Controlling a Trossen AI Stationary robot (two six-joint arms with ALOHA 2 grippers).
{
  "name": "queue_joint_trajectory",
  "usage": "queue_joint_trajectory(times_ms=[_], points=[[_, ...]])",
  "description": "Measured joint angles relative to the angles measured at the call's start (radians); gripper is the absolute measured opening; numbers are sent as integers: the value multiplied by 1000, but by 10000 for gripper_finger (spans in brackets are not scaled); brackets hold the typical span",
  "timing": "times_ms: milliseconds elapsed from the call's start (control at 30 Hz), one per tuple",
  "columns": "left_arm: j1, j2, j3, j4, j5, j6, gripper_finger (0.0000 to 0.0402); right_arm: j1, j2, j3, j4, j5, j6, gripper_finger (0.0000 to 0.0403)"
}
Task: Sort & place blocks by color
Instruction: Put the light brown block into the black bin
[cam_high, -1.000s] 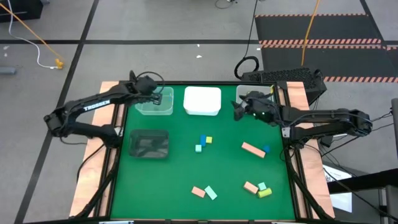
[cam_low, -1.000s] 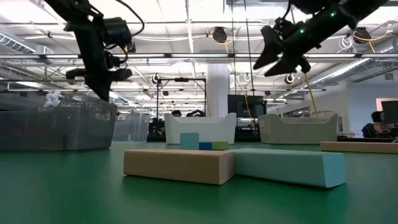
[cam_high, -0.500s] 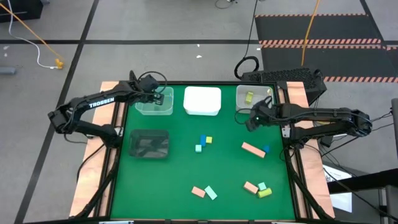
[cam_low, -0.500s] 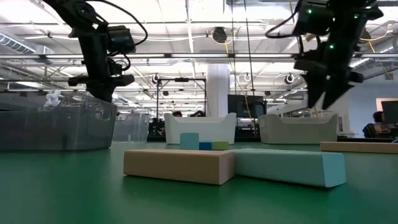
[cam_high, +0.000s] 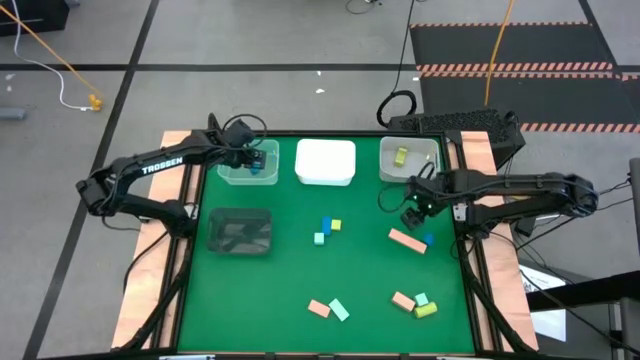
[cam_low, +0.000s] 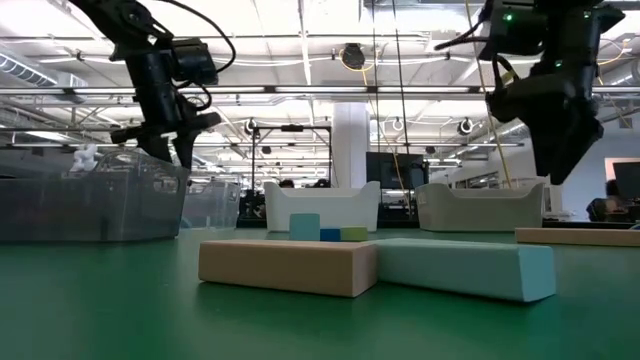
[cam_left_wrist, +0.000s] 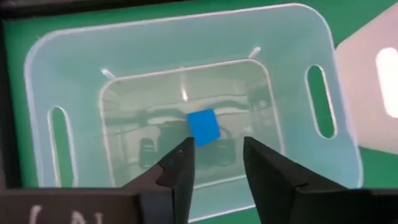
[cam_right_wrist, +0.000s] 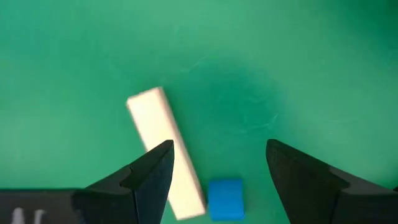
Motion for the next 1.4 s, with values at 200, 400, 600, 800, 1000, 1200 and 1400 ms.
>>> queue_joint_trajectory(times_ms=[200, 400, 600, 800, 1000, 1200, 1400], points=[[-21, -32, 0, 51, 5, -39, 164, 97, 28, 0, 4, 12, -51, 247], [-46, -96, 1, 175, 5, -53, 166, 201, 113, 0, 102, 25, -97, 247], [-58, -188, 1, 237, 5, -27, 166, 288, 227, 0, 156, 79, -94, 247], [-59, -284, 1, 238, 4, 29, 166, 315, 325, 0, 184, 101, -74, 247], [-59, -352, 1, 237, 4, 55, 166, 315, 402, -1, 241, 101, -74, 247], [-59, -383, 1, 235, 4, 78, 166, 311, 459, 1, 301, 96, -105, 236], [-72, -383, 1, 234, 21, 79, 166, 311, 472, 2, 309, 91, -63, 141]])
